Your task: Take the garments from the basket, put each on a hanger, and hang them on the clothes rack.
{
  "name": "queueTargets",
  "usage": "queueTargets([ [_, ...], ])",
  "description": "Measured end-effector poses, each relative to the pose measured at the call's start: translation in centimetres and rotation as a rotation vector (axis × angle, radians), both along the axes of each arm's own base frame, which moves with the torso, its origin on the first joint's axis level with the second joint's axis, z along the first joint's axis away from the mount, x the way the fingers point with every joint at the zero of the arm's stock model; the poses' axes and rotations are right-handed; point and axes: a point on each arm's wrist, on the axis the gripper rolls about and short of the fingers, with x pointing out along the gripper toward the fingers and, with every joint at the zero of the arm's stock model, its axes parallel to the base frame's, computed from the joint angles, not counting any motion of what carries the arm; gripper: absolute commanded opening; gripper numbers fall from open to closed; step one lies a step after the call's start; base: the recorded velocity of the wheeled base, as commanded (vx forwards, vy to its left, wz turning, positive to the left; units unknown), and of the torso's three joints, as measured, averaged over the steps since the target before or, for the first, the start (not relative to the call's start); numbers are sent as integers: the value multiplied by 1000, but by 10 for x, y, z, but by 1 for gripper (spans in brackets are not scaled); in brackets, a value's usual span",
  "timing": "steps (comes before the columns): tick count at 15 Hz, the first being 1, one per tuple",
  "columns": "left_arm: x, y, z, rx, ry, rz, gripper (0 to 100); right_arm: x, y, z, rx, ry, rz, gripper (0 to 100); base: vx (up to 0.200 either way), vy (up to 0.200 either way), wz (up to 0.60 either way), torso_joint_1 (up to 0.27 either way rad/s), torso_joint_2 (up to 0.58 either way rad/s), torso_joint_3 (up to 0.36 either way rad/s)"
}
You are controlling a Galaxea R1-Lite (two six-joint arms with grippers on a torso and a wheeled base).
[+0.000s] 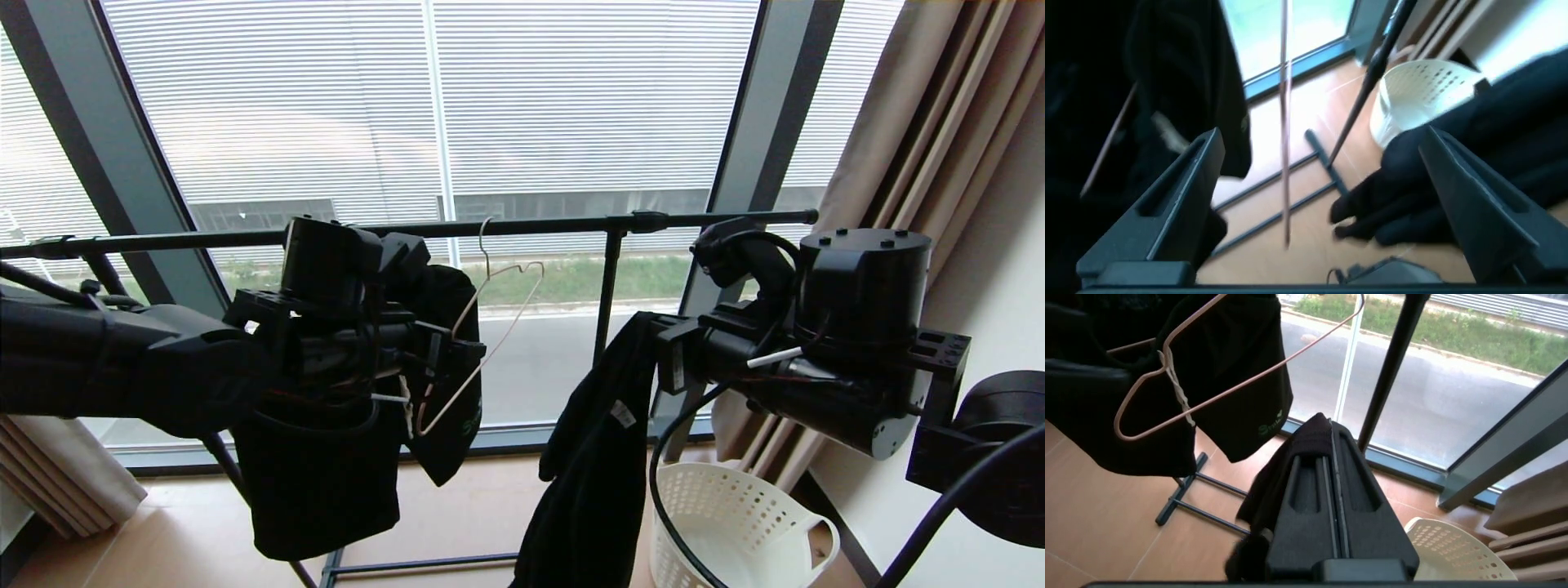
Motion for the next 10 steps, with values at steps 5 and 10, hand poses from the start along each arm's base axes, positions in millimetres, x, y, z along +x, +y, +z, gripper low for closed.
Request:
queueTargets([
  [5,32,-8,-20,-12,2,2,100,1,0,-3,-5,7,0,0,0,0,0,0,0,0],
  [10,53,-11,-39,-28,-26,21,100,1,0,-4,-7,9,0,0,0,0,0,0,0,0],
])
